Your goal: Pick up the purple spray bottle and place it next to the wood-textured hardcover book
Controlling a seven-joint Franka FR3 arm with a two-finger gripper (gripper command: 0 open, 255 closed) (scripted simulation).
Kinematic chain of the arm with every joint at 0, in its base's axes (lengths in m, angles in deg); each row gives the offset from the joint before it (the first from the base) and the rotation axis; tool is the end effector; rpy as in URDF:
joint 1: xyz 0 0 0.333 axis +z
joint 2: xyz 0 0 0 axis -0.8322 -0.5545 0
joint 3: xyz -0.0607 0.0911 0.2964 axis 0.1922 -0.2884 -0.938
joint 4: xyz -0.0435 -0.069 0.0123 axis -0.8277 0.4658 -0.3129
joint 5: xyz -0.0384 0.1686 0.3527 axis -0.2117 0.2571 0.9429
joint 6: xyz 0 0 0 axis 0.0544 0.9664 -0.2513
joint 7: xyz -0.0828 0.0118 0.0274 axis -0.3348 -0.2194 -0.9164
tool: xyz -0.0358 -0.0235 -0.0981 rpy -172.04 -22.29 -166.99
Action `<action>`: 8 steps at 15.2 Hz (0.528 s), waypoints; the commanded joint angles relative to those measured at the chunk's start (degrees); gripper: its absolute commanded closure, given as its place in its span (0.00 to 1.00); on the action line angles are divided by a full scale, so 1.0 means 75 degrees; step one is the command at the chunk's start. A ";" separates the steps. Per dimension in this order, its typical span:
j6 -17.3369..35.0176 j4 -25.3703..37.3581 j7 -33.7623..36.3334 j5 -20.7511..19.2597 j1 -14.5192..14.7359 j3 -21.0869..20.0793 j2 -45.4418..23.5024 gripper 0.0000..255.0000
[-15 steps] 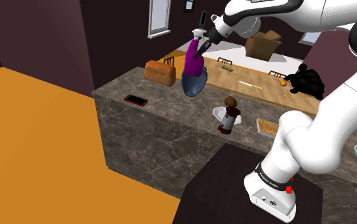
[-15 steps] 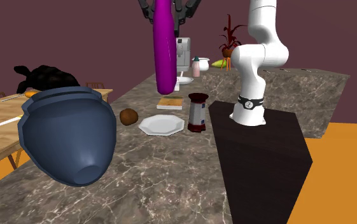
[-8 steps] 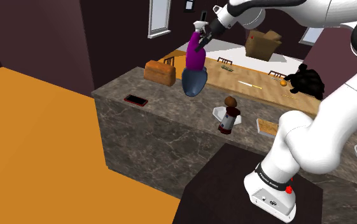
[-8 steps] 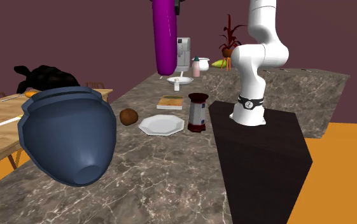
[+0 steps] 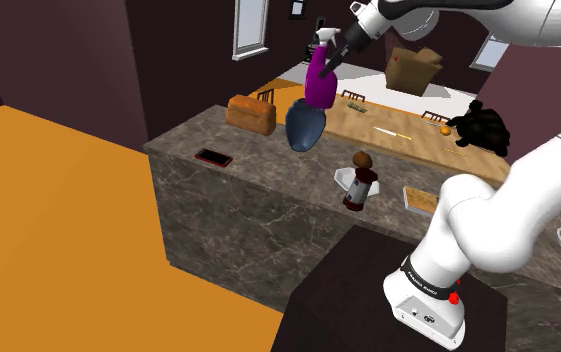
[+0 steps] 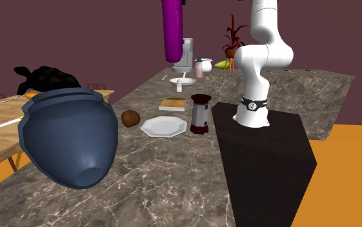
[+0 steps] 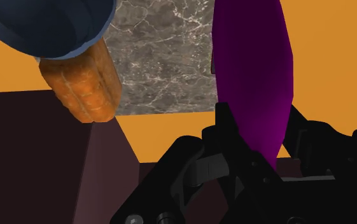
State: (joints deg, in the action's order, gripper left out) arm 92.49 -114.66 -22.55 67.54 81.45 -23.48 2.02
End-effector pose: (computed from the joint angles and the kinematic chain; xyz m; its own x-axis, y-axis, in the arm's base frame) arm 0.4726 -0.1834 0.6085 0.7814 0.3382 0.5244 0.3966 -0.9180 0.0012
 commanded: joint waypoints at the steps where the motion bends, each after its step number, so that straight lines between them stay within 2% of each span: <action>1: -0.0155 -0.0290 0.0013 -0.0291 -0.0263 -0.0110 0.0499 1.00; 8: -0.0817 -0.1352 -0.0118 -0.1087 -0.1324 -0.0429 0.2252 1.00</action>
State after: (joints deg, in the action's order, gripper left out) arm 87.09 -123.88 -23.15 60.09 72.54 -26.52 17.28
